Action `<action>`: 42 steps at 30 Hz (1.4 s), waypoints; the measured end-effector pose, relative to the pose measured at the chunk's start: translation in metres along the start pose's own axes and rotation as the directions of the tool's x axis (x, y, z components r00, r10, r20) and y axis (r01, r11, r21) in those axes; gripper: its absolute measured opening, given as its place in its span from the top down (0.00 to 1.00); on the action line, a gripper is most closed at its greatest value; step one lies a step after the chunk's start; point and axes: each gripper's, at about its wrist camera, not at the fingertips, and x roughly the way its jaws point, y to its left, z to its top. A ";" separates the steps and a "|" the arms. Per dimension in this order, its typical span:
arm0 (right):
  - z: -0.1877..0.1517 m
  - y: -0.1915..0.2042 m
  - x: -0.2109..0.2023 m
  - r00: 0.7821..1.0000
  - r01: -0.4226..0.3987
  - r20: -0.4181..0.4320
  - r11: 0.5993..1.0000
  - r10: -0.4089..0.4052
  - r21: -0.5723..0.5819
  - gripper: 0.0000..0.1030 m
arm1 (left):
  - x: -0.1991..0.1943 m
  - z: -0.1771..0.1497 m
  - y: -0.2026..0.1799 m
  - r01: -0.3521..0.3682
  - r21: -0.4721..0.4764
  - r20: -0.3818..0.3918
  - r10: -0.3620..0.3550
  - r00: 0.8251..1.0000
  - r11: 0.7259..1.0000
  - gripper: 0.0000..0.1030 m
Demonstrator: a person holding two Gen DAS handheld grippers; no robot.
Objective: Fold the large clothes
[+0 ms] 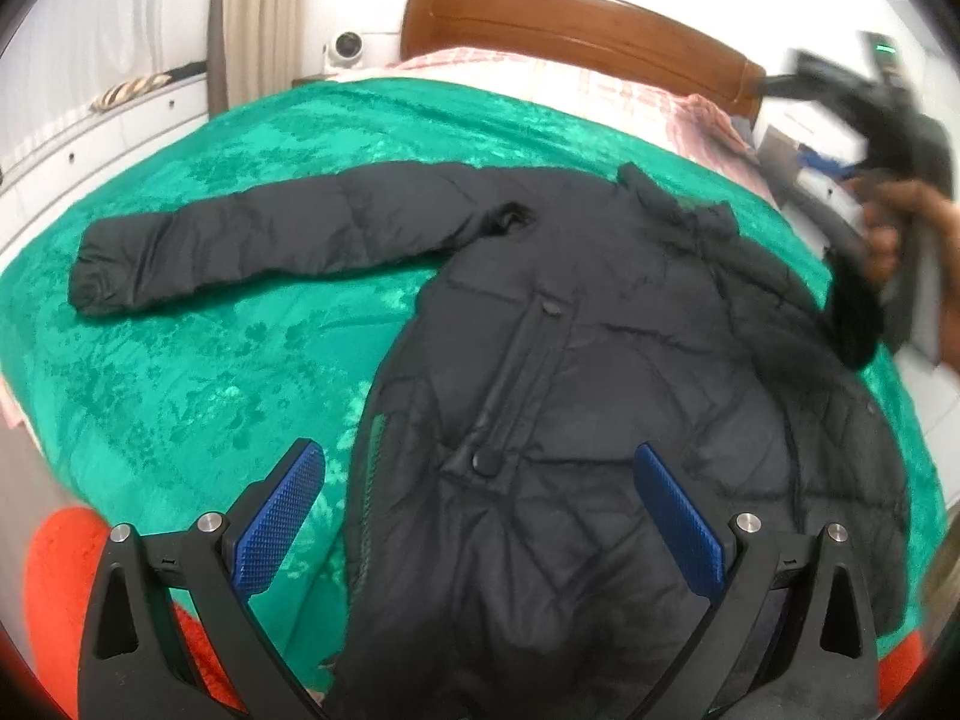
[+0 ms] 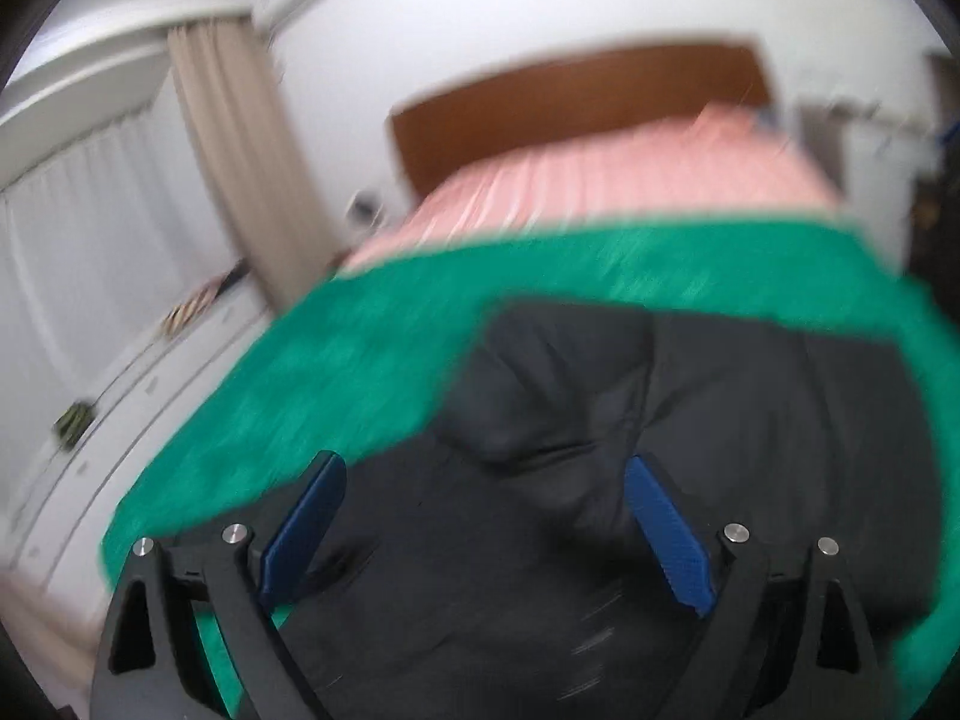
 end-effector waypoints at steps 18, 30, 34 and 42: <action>-0.204 -0.095 -0.186 0.938 0.300 0.181 0.954 -0.295 -0.002 0.09 | 0.001 -0.011 -0.043 0.020 0.122 0.023 -0.023 0.999 0.992 0.00; -0.165 -0.116 -0.210 0.891 0.301 0.337 0.952 -0.304 0.063 0.05 | 0.019 0.027 -0.091 0.009 0.266 0.133 -0.046 0.990 0.964 0.00; -0.164 -0.142 -0.184 0.876 0.345 0.319 0.932 -0.362 0.111 0.05 | 0.050 0.023 -0.086 -0.045 0.312 0.138 0.001 0.990 0.949 0.00; -0.210 -0.220 -0.163 0.902 0.228 0.235 0.862 -0.361 0.452 0.05 | 0.091 -0.002 -0.049 0.040 0.236 0.057 -0.055 0.997 0.971 0.00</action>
